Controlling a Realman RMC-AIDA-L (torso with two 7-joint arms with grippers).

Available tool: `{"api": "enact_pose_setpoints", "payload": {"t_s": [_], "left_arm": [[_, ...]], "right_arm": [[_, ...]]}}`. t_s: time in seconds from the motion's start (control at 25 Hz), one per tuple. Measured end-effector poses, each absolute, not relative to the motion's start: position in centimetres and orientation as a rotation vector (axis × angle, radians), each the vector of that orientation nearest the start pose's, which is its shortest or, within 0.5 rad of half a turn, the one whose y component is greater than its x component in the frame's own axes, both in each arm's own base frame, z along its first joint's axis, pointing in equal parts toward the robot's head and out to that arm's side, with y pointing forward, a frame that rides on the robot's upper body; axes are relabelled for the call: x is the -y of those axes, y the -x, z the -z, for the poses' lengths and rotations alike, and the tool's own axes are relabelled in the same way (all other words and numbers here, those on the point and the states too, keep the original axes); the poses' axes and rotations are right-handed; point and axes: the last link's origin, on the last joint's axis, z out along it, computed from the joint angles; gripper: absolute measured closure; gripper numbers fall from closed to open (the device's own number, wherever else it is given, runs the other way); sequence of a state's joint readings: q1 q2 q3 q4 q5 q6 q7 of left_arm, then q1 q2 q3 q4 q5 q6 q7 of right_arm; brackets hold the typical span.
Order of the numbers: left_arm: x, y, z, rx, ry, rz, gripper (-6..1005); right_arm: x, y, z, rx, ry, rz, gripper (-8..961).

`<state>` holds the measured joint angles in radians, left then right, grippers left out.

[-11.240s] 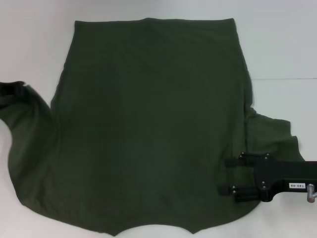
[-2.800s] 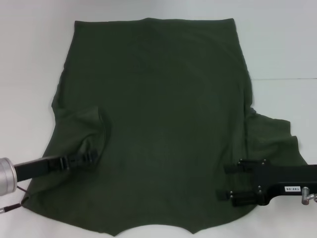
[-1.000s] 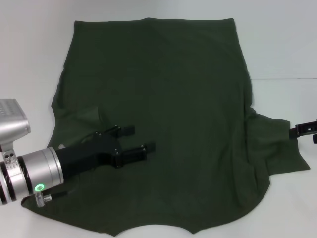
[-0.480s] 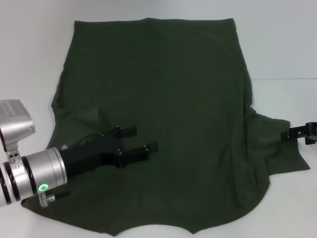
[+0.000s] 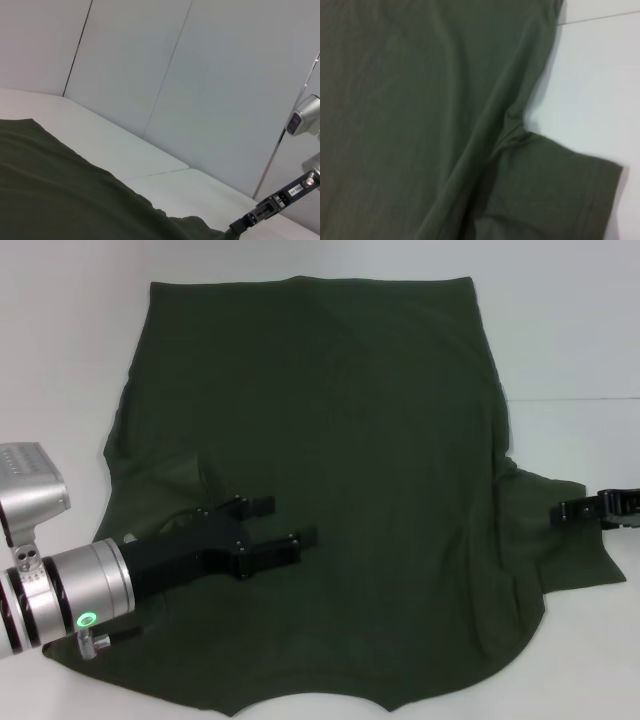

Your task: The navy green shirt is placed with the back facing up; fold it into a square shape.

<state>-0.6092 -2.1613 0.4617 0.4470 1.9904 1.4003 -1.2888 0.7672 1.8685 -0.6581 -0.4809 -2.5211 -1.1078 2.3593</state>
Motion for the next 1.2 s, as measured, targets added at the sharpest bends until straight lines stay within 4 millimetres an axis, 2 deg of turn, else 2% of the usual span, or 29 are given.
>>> {"api": "enact_pose_setpoints", "payload": {"t_s": [0.52,1.2], "left_arm": [[-34.1,25.1,4.6,0.816,2.501,0.919,92],[-33.8,25.2,4.6,0.822,2.502,0.928,91]], "right_arm": [[-41.3,-31.7,-4.9,-1.590,2.082,-0.084,120],[-41.8,-30.9,-4.9,-1.573,2.099,-0.123,159]]}}
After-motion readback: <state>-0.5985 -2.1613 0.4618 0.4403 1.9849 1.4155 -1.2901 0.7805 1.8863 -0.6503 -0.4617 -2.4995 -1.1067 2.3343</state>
